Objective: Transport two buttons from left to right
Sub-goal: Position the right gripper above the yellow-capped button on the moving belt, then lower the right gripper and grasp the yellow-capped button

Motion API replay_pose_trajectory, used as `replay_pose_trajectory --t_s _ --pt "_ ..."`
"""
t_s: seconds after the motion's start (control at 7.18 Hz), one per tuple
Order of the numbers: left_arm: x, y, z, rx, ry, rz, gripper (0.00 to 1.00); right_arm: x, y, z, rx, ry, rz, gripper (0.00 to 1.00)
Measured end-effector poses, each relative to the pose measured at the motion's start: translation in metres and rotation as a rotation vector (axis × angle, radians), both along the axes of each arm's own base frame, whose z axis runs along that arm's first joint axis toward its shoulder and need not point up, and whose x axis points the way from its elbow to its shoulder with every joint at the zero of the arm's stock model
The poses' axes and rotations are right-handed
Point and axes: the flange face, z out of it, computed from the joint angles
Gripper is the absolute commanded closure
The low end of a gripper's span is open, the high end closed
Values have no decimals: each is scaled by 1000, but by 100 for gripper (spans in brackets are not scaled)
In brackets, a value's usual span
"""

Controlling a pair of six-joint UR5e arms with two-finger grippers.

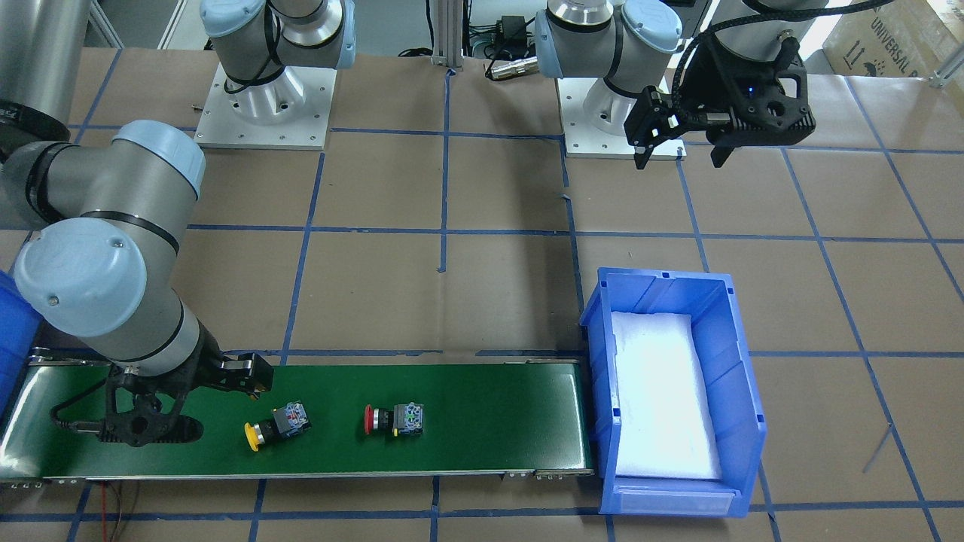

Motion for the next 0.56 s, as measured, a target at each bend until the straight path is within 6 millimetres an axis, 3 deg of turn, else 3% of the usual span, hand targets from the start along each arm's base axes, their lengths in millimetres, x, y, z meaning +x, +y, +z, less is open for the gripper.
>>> replay_pose_trajectory --t_s 0.56 --pt "-1 -1 -1 1 7 1 0 0 -12 -13 13 -4 79 0"
